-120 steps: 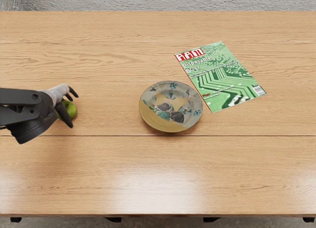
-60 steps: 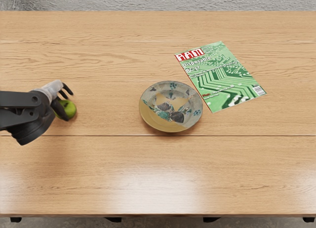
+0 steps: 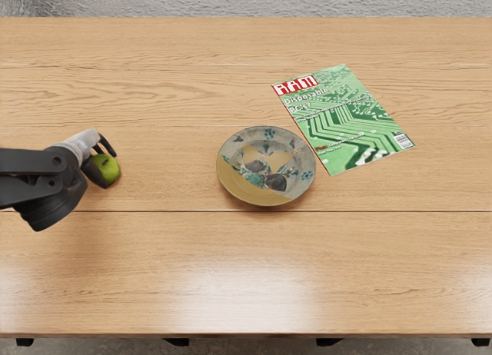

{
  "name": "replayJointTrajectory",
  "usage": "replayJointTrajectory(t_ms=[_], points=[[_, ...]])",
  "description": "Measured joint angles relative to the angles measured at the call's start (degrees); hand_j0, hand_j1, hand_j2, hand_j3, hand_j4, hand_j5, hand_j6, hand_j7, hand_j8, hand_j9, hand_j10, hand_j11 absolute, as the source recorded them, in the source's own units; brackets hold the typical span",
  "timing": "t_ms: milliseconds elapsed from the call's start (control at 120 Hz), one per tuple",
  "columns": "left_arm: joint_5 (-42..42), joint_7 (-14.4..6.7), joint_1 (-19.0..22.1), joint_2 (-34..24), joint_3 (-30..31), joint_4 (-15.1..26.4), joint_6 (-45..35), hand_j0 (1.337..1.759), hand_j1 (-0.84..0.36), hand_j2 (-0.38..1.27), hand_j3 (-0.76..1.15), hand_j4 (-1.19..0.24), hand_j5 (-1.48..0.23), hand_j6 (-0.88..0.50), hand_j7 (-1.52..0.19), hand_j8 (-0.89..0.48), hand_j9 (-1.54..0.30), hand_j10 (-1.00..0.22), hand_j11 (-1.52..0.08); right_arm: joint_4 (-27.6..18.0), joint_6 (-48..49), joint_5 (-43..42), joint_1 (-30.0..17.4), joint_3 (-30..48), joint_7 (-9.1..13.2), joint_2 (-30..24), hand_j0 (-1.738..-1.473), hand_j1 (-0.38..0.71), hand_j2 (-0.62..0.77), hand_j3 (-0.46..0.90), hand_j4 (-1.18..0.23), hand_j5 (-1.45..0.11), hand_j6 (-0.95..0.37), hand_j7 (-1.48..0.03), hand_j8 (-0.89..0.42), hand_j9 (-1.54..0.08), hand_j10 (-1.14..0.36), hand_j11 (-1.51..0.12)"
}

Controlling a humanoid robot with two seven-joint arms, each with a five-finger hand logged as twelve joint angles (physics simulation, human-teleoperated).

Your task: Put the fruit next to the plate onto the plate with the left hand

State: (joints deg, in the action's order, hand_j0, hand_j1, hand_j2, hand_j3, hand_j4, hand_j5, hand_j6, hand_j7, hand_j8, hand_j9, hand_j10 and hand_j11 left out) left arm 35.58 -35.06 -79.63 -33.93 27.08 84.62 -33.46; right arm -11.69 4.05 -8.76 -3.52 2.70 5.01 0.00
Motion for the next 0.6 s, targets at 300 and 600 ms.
replayJointTrajectory(t_ms=[300, 600], points=[[0.2, 0.0, 0.3, 0.0, -0.2, 0.0, 0.0, 1.652, -0.22, 0.20, 0.00, -0.63, -0.81, -0.44, -0.84, -0.44, -0.85, -0.63, -0.85, 0.0, 0.0, 0.0, 0.0, 0.0, 0.0, 0.0, -1.658, -0.33, 0.00, 0.00, -0.02, -0.02, -0.02, -0.02, -0.02, -0.02, -0.02, -0.02], [0.2, 0.0, 0.4, 0.0, -0.2, 0.0, 0.1, 1.650, -0.21, 0.23, 0.00, -0.63, -0.85, -0.43, -0.89, -0.44, -0.91, -0.66, -0.91, 0.0, 0.0, 0.0, 0.0, 0.0, 0.0, 0.0, -1.658, -0.33, 0.00, 0.00, -0.02, -0.02, -0.02, -0.02, -0.02, -0.02, -0.02, -0.02]])
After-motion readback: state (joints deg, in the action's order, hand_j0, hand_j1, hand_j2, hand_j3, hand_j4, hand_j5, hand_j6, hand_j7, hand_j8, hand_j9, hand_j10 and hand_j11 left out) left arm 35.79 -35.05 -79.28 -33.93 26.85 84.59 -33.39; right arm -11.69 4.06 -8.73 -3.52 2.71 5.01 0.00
